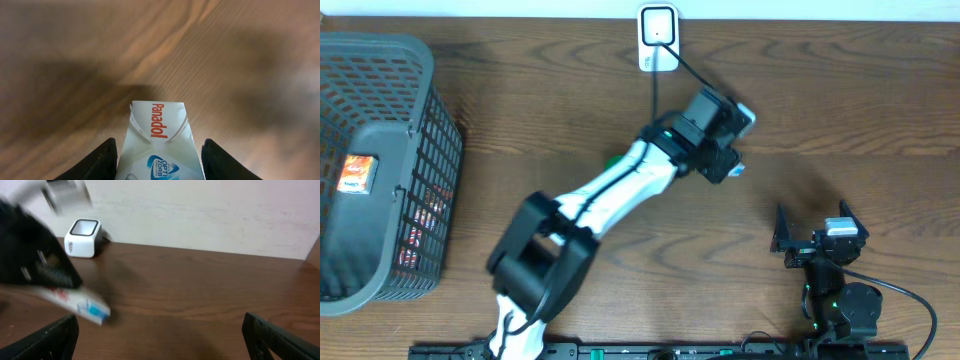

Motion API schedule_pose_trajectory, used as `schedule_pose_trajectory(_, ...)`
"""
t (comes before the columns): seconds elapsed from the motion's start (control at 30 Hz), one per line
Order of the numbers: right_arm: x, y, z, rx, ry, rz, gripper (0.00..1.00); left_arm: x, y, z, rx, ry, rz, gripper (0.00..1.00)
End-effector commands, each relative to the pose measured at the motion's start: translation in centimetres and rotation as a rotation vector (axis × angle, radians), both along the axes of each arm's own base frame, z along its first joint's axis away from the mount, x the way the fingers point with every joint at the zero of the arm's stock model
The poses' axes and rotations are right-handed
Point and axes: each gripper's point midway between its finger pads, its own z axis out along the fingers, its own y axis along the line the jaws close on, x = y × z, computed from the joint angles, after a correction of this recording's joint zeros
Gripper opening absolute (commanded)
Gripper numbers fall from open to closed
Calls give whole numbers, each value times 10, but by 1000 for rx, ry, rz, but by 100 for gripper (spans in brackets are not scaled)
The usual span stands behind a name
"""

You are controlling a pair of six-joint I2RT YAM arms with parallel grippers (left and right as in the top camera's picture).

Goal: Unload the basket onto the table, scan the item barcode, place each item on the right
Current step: 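Lift the Panadol box and carry it to the scanner, then hold the box under the scanner, then set it on the table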

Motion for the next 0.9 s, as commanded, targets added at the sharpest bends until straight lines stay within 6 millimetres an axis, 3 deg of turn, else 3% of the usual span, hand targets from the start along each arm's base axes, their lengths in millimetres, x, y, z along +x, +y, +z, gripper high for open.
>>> schedule_pose_trajectory(0.0,0,2,0,16,1,4,99,11,15,-32,144,-42,83,52)
schedule_pose_trajectory(0.07,0,2,0,16,1,4,99,8,22,-49,205,-27,93,52)
schedule_pose_trajectory(0.2,0,2,0,16,1,4,99,0,44,-67,322,4,117,64)
schedule_pose_trajectory(0.33,0,2,-1,16,1,4,99,-5,62,-66,400,9,129,77)
schedule_pose_trajectory(0.43,0,2,0,16,1,4,99,-7,63,-57,395,5,129,79)
schedule_pose_trajectory(0.53,0,2,0,16,1,4,99,-5,61,-40,370,-18,134,81)
schedule_pose_trajectory(0.67,0,2,0,16,1,4,99,-3,59,-4,304,-58,148,81)
schedule_pose_trajectory(0.77,0,2,0,16,1,4,99,-5,62,37,247,-107,159,80)
schedule_pose_trajectory(0.87,0,2,0,16,1,4,99,-4,83,96,193,-192,213,79)
